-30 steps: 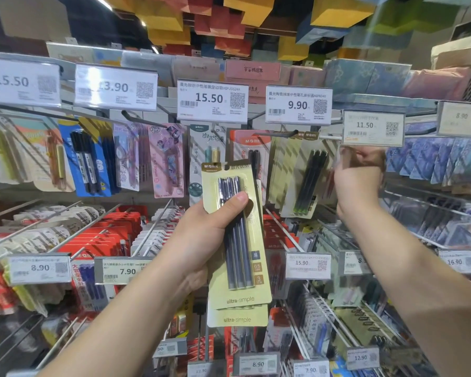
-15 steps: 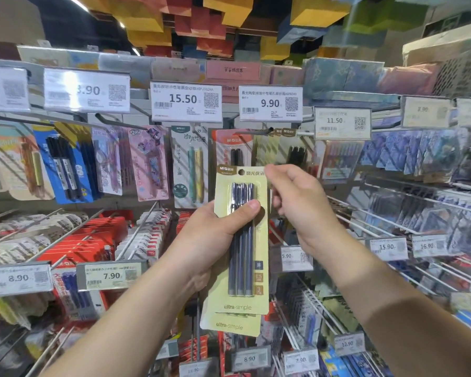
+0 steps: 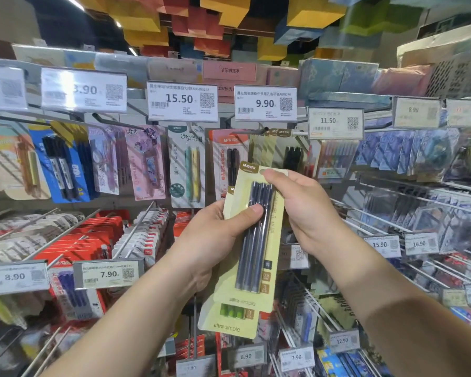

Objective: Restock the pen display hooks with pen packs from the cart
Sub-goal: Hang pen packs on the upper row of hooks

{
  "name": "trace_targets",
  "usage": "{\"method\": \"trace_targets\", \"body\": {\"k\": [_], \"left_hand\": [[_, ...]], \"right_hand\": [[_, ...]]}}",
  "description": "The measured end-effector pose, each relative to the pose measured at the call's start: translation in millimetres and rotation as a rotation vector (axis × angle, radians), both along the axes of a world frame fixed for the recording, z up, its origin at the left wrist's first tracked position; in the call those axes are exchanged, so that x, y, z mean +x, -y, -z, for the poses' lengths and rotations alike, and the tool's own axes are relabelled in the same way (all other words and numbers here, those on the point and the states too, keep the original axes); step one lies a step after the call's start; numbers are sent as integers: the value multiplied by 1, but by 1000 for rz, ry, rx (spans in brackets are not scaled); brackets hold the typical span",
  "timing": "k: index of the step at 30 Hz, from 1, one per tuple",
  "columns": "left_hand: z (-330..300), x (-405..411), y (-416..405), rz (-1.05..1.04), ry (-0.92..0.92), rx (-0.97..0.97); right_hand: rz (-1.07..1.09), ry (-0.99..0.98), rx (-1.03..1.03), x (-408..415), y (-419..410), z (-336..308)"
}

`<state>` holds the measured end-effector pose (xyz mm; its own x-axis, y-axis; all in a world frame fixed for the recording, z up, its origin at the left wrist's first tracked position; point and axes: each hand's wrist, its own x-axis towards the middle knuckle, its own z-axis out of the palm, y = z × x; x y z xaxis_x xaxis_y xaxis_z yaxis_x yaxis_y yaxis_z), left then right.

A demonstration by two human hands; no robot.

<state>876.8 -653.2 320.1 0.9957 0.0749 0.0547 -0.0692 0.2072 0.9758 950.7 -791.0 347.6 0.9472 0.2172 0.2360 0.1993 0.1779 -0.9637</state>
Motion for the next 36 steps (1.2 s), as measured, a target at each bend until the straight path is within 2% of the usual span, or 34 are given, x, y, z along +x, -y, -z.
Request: {"method": "trace_targets", "body": {"k": [9,16,22,29,36], "left_hand": [[3,2,-16,-108,46,-6],[-1,1,-22,-127,50,-19],[0,1,-22,-122,41,-33],[-1,1,-22,-108,27,-24],[-1,3,-23,-95,18,-21]], "right_hand": [[114,-44,124,16,25,-11],[345,210,206,28,42,-31],[304,322,195,37,44,-35],[290,297,170,39,44,-40],[268,173,199,45,47,-43]]}}
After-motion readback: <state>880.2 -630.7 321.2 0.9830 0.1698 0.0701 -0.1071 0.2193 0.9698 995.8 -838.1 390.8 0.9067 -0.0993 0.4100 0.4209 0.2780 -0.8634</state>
